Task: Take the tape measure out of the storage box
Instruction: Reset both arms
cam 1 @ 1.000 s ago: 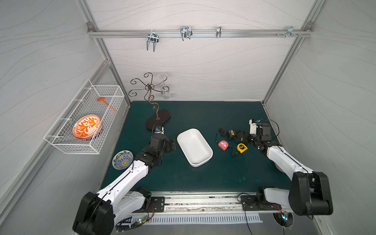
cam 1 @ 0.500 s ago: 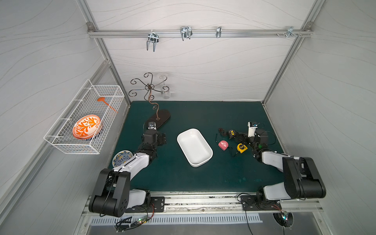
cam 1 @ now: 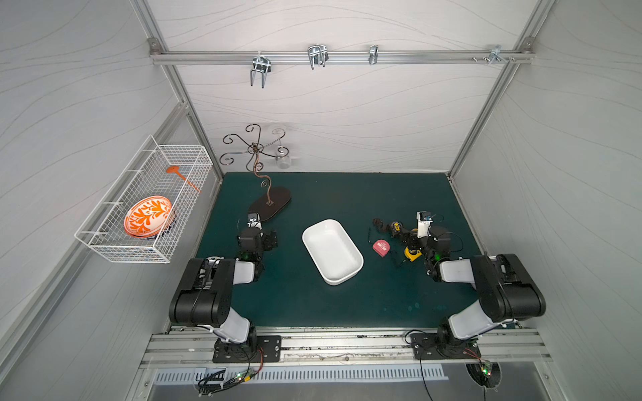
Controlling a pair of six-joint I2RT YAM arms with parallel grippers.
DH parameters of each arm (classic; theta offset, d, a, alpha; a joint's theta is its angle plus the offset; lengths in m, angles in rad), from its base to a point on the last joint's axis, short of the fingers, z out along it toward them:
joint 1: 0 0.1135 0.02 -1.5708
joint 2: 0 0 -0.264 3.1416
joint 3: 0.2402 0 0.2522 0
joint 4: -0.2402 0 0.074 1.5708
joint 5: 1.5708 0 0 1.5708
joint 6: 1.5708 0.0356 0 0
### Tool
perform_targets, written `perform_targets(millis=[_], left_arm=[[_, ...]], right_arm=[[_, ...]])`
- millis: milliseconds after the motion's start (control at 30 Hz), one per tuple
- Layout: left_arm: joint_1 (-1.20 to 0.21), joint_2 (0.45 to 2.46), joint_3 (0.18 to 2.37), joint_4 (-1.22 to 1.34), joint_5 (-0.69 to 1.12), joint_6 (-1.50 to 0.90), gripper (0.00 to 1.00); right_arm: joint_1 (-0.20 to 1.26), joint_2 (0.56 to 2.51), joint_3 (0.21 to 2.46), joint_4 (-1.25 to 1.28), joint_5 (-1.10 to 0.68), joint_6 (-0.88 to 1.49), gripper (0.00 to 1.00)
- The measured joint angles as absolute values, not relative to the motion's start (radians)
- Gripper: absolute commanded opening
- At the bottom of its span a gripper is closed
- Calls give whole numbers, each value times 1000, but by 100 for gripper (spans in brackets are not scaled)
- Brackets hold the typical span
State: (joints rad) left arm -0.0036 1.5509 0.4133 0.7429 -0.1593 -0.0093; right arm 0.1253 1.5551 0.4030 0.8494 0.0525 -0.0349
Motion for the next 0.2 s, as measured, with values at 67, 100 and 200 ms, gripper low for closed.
perform_targets(millis=[67,100,200], left_arm=[[-3,1551,413,762,-155,-12,99],[-3,1551,413,770,-153,-12,99],[-3,1551,413,778,-149,-14,99]], right_arm=[[126,1555,403,848,56,-36,99],[127,1555,404,844,60,-36,99],[127,1555,408,837,70,-36,99]])
